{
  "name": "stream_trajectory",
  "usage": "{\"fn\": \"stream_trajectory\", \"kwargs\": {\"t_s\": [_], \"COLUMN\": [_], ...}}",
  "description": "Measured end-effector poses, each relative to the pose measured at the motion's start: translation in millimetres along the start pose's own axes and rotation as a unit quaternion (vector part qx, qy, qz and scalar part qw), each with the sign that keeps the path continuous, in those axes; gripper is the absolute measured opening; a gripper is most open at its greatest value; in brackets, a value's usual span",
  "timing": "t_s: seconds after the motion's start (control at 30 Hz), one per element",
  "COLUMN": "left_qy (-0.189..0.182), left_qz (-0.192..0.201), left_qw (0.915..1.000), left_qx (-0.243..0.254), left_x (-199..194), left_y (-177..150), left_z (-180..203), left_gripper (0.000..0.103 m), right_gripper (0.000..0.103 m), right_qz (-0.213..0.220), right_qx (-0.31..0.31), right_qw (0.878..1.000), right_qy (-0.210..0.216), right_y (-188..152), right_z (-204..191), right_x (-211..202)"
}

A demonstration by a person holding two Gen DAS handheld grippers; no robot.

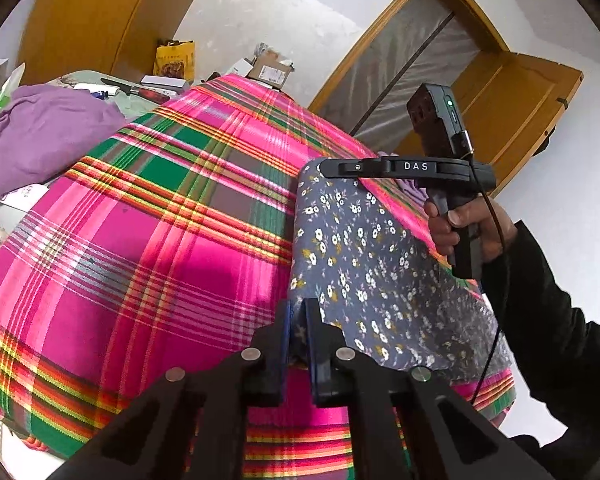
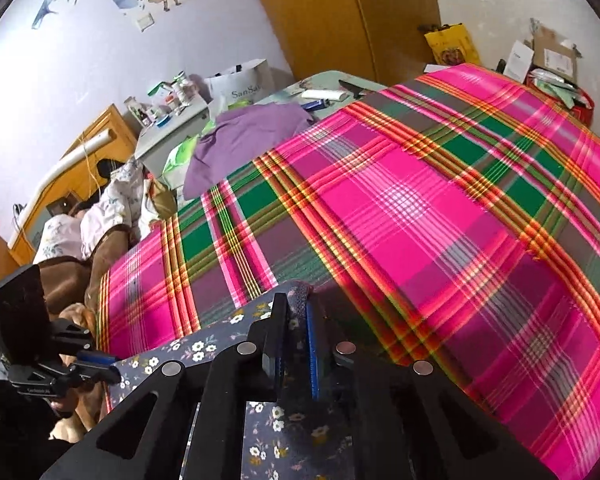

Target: Fold clothes

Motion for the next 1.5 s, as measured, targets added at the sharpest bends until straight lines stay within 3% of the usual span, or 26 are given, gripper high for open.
{"fn": "stream_trajectory", "kwargs": {"t_s": [0.17,0.4,0.53,0.63,0.7,0.87,1.0,1.23,1.4,1.5], "left_qy": [-0.019,0.027,0.012,-0.002,-0.010,-0.010,-0.004,-0.031,-0.057,-0.046], "left_qz": [-0.022,0.004,0.008,-0.005,-0.017,-0.045,-0.054,-0.051,-0.071,-0.088], "left_qw": [0.9993,0.9996,0.9997,0.9991,0.9984,0.9968,0.9963,0.9928,0.9866,0.9829], "left_qx": [-0.024,-0.008,0.021,0.041,0.053,0.066,0.067,0.104,0.135,0.155], "left_x": [5.7,-17.4,-17.0,-5.4,4.5,24.8,27.0,25.2,41.7,56.6], "left_y": [-3.9,7.1,9.1,5.7,2.4,-9.4,-18.4,-21.0,-34.3,-46.2], "left_z": [-9.7,-8.2,17.0,36.6,48.3,60.3,63.5,102.9,136.1,145.4], "left_gripper": [0.008,0.008,0.008,0.008,0.008,0.008,0.008,0.008,0.008,0.008], "right_gripper": [0.020,0.023,0.023,0.023,0.022,0.003,0.002,0.018,0.019,0.019], "right_qz": [-0.001,0.085,0.080,0.090,0.092,0.055,0.067,0.148,0.169,0.175], "right_qx": [0.028,0.022,0.017,0.010,0.002,0.046,0.086,0.108,0.125,0.139], "right_qw": [1.000,0.995,0.994,0.994,0.994,0.992,0.990,0.979,0.974,0.970], "right_qy": [0.008,-0.049,-0.068,-0.058,-0.062,-0.100,-0.092,-0.089,-0.089,-0.096], "right_y": [-7.6,-47.1,-87.4,-99.9,-101.8,-111.5,-124.6,-148.5,-175.6,-196.2], "right_z": [9.6,6.9,1.0,-10.7,-16.3,9.4,19.3,-8.9,-21.7,-28.8], "right_x": [-7.9,-89.1,-96.8,-92.5,-86.2,-64.6,-75.9,-125.2,-142.6,-146.8]}}
Point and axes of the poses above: each gripper's, at about its wrist camera, not at the fingertips, and x roughly the way its jaws point, z to its right, y to its top, the point moved 5 cm from there along x, roughly the way its jaws point
